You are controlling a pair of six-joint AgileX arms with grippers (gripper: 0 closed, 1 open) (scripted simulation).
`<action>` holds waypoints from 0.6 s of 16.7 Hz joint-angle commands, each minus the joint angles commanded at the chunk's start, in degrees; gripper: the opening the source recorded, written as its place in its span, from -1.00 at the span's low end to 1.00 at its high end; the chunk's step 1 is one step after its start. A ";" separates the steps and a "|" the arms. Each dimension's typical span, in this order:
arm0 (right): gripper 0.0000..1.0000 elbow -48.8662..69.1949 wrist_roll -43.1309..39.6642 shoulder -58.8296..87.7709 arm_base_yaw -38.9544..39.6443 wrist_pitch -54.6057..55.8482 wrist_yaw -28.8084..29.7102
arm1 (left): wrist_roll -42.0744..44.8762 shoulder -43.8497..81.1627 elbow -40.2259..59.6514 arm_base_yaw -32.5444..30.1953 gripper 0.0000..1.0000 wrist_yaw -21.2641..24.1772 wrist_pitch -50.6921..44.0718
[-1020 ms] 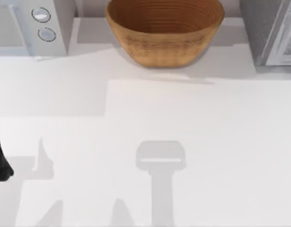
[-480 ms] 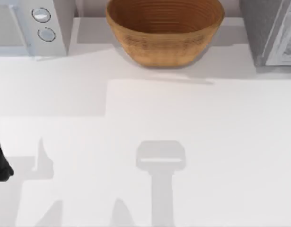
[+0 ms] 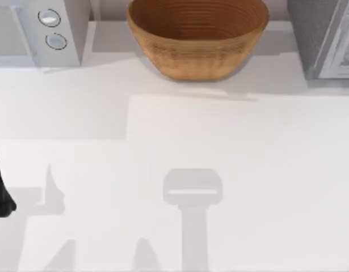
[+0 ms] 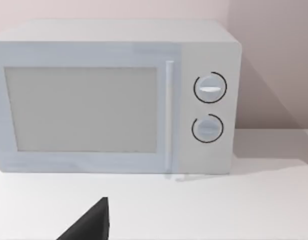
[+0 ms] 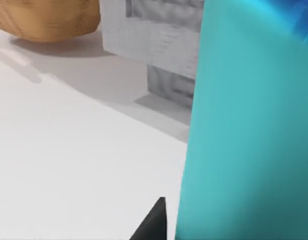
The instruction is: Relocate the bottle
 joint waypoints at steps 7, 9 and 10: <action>-1.00 -4.22 19.17 2.77 3.27 27.22 2.88 | 0.00 0.00 0.00 0.00 1.00 0.00 0.00; -1.00 -5.06 22.15 2.76 3.67 30.67 3.71 | 0.00 0.00 0.00 0.00 1.00 0.00 0.00; -1.00 -5.33 22.85 2.64 3.65 31.45 4.12 | 0.00 0.00 0.00 0.00 1.00 0.00 0.00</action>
